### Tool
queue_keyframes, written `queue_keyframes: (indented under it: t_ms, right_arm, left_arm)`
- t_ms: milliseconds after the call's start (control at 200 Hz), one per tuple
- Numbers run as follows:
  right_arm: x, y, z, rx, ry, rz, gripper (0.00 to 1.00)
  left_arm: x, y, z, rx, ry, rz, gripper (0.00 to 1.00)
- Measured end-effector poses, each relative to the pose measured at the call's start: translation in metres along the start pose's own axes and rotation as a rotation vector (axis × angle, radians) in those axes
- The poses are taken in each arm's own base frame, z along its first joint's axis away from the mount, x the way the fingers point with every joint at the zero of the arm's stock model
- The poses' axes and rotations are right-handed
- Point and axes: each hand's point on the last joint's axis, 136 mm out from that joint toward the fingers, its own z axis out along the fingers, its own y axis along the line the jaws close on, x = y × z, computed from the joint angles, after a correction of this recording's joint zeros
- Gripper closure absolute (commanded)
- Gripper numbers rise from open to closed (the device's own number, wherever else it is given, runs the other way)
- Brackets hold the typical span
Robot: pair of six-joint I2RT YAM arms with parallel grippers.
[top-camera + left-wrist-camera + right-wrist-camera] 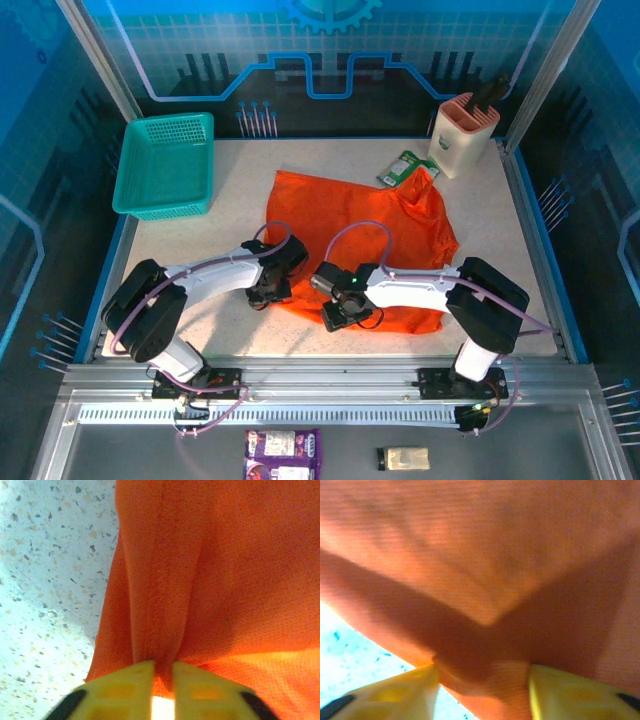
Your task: Fold the inside-out t-shirt
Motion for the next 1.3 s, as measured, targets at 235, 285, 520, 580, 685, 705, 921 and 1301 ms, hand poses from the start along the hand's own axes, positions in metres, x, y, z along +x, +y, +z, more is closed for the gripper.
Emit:
queue_keyframes:
  t_ms: [235,285,520,580,685,705,921,1301]
  right_arm:
    - [-0.009,-0.016,-0.001,-0.002,-0.015,0.073,1.00]
    - [-0.010,-0.025,-0.004,0.001,-0.020,0.086,1.00]
    - [-0.031,-0.071,-0.032,-0.011,-0.099,0.215,1.00]
    - [-0.036,-0.081,-0.040,-0.019,-0.124,0.239,1.00]
    - [-0.040,-0.084,-0.048,-0.045,-0.142,0.241,1.00]
    - [-0.040,-0.085,-0.048,-0.047,-0.140,0.236,1.00]
    - [-0.036,-0.082,-0.049,-0.069,-0.118,0.212,1.00]
    - [-0.077,-0.137,-0.076,-0.068,-0.215,0.361,0.46]
  left_arm:
    - [-0.012,0.006,-0.025,0.040,-0.075,0.025,1.00]
    - [-0.019,0.007,-0.038,0.073,-0.109,0.025,1.00]
    - [-0.079,0.021,-0.108,0.261,-0.275,-0.018,1.00]
    - [-0.088,0.023,-0.112,0.280,-0.281,-0.011,1.00]
    - [-0.099,0.017,-0.105,0.298,-0.254,0.042,1.00]
    - [-0.102,0.015,-0.103,0.299,-0.247,0.051,1.00]
    - [-0.138,-0.018,-0.092,0.368,-0.204,0.151,1.00]
    - [-0.230,-0.093,-0.082,0.438,-0.244,0.249,1.00]
